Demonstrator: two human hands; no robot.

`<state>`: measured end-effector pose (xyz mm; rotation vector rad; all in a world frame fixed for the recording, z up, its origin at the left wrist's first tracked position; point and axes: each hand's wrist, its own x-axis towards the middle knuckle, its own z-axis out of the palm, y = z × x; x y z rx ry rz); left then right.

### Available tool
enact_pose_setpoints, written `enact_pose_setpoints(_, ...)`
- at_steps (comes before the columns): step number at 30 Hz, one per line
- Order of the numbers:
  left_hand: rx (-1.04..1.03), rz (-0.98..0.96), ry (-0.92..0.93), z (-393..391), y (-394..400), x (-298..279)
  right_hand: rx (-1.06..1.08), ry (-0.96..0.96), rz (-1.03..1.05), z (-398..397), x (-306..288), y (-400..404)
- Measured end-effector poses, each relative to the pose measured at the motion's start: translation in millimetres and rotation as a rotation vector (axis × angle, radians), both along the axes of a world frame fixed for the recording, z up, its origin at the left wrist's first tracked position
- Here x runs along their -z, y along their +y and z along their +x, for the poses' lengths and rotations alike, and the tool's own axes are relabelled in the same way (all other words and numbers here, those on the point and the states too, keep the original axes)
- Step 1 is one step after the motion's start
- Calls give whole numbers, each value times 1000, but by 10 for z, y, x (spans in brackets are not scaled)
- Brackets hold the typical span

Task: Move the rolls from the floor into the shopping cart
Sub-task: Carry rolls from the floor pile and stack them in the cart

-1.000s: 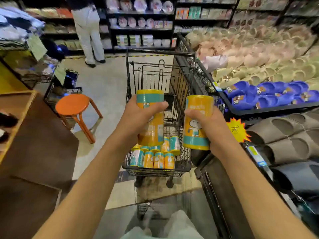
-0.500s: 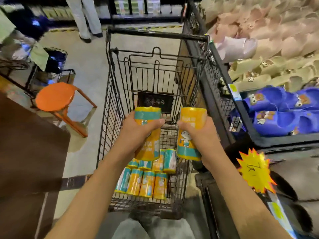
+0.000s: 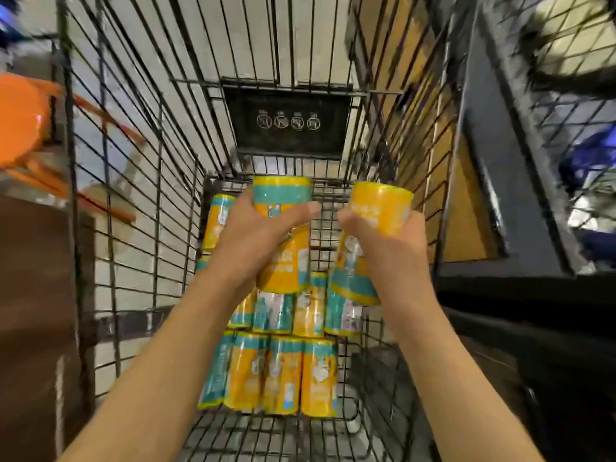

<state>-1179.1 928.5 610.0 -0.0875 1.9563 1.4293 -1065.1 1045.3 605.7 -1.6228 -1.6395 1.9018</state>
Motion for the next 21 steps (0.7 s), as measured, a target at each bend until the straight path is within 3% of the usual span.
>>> enact_pose_setpoints(9, 13, -46, -73, -248, 21, 971, -59, -368, 120, -407, 1072, 38)
enact_pose_setpoints(15, 2, -44, -137, -428, -130, 1190, -121, -426, 122, -736, 1640, 107)
enact_pose_setpoints(21, -4, -38, -167, -588, -259, 1223, -335, -506, 30, -988, 2057, -24)
